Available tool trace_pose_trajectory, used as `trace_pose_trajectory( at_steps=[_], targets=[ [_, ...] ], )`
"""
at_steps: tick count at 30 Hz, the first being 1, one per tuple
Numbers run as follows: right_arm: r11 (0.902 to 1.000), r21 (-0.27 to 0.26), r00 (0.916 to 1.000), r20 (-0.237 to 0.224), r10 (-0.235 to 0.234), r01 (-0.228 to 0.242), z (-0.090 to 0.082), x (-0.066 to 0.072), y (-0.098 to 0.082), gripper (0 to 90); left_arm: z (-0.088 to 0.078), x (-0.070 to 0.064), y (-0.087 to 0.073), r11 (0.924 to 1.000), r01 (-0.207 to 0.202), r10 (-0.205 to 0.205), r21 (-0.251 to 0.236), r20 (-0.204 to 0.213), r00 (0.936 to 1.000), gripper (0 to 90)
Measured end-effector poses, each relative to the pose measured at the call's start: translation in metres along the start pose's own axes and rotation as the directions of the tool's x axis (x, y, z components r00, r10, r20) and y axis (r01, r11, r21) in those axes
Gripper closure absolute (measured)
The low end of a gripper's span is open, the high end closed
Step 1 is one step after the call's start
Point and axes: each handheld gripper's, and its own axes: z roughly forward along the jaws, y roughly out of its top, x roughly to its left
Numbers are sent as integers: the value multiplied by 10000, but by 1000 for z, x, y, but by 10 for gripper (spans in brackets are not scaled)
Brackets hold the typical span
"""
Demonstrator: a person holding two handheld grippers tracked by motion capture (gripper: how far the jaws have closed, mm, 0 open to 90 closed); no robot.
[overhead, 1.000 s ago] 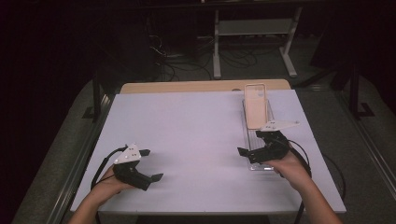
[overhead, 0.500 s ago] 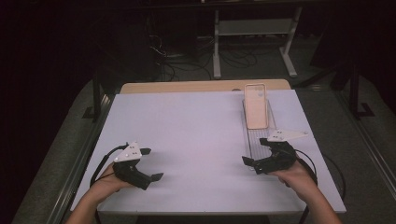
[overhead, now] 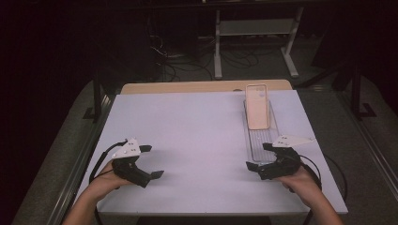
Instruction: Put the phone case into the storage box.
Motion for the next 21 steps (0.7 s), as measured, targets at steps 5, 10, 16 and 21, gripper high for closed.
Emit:
trace_pose_trajectory(
  at_steps=[5,10,16,21],
  targets=[
    [10000,-11,10000,19,-5,5,0,0,0,13,-3,-1,3,10000,-23,23,-96,26,10000,0],
    [10000,29,10000,11,-23,23,1,0,0,12,-4,-1,4,9998,-77,78,-186,91,9999,0],
    [10000,46,10000,-2,3,-3,1,0,0,13,-4,-1,4,9999,-120,121,-113,117,9999,0],
    [10000,64,10000,31,-5,4,1,0,0,12,-4,-1,2,9999,-12,14,-167,108,9999,0]
  ],
)
